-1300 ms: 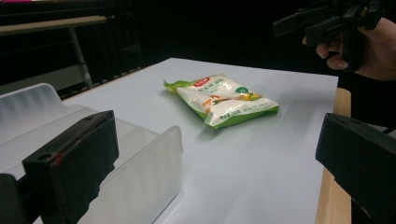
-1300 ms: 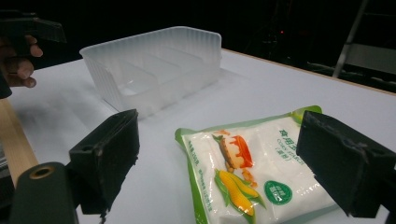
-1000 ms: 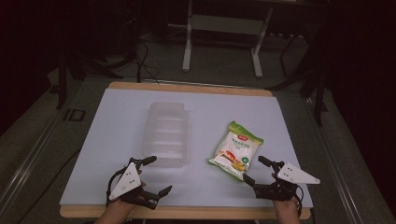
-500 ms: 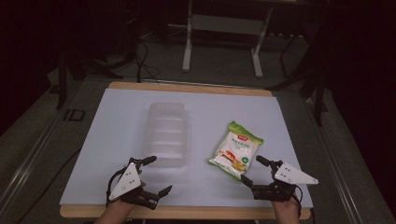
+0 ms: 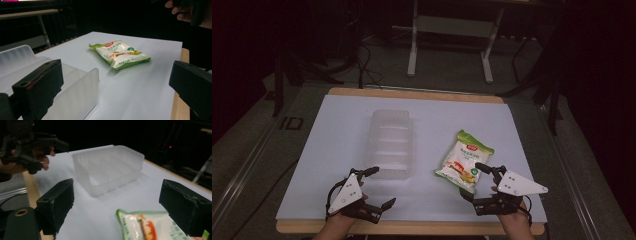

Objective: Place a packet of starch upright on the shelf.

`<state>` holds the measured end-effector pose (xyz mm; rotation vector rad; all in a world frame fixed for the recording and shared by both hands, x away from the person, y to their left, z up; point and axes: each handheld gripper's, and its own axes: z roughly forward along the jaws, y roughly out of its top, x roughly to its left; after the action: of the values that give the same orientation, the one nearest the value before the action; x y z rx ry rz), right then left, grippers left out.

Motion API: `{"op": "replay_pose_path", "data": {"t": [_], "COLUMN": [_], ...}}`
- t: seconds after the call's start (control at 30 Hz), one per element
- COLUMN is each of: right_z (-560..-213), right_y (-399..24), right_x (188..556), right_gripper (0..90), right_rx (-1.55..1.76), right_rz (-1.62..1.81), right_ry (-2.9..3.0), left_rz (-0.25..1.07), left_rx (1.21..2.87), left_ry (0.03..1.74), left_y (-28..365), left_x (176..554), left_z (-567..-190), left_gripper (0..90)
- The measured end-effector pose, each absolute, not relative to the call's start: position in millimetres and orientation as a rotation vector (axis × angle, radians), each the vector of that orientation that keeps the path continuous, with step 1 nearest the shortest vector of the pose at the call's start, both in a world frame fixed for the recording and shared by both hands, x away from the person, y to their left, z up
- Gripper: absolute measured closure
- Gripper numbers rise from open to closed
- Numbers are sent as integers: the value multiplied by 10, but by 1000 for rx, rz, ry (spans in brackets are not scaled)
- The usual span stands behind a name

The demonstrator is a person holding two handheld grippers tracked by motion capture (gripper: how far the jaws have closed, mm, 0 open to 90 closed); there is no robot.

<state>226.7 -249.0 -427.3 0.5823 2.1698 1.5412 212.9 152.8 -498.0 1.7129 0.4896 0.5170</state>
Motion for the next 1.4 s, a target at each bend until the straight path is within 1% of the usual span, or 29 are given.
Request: {"op": "replay_pose_path", "data": {"t": [0.1,0.3,0.37,0.53,0.57,0.63,0.97,1.1,1.4], "right_z": [-4217,-3982,-3961,-3852,-3826,-3804,-3762,-3801,-3878], "right_y": [-2492,-2510,-2510,-2517,-2523,-2537,-2577,-2665,-2746], "right_x": [2292,2360,2375,2508,2573,2646,2901,3082,3329], "right_gripper": [130,136,136,131,114,112,110,105,101], "right_rx": [577,574,573,583,591,601,652,732,857], "right_rz": [1552,1564,1555,1502,1474,1469,1405,1402,1344], "right_ry": [2154,2074,2067,2047,2024,2015,2021,2011,1989], "left_rz": [516,513,515,517,518,521,518,515,513], "left_rx": [1715,1717,1719,1723,1723,1718,1721,1719,1717], "left_ry": [488,491,489,489,490,492,490,490,494], "left_y": [1525,1519,1521,1520,1522,1527,1525,1528,1527], "left_x": [2130,2139,2140,2139,2139,2138,2141,2141,2144], "left_z": [-4982,-4987,-4987,-4988,-4987,-4985,-4986,-4987,-4987], "left_gripper": [0,0,0,0,0,0,0,0,0]}}
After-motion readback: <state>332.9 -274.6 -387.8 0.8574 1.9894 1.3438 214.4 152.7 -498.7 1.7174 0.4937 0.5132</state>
